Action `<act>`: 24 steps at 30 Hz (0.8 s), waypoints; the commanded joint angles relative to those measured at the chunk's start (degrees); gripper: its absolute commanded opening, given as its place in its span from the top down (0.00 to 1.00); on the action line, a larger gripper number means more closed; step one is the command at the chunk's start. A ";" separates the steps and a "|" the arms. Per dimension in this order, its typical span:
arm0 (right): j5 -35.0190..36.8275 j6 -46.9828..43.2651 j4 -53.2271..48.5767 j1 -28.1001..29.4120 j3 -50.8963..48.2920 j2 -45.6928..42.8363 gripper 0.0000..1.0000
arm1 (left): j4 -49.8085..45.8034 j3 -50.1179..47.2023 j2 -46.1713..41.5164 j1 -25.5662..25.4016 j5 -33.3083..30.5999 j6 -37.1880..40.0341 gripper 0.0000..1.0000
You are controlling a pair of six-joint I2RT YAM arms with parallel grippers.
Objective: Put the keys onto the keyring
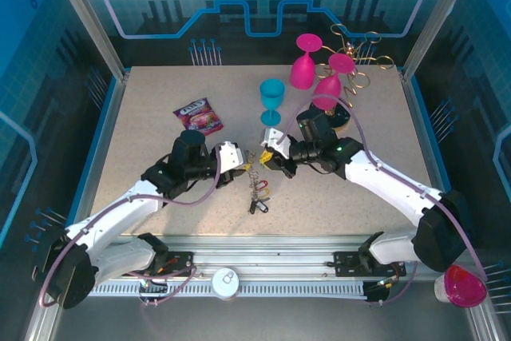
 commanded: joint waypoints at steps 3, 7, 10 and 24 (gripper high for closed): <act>-2.72 -17.18 5.96 -0.43 -2.30 -2.67 1.00 | -5.11 3.02 1.98 1.39 9.54 -3.17 1.00; -3.93 -19.94 6.39 -0.42 -2.34 -2.81 1.00 | -5.99 3.49 2.78 1.56 11.08 -3.08 1.00; -4.19 -21.29 6.76 -0.02 -2.48 -3.00 1.00 | -6.01 3.72 3.08 1.63 11.79 -3.38 1.00; -3.42 -29.56 3.69 3.62 -1.75 -2.00 1.00 | -5.17 4.00 4.31 1.90 12.33 -4.26 1.00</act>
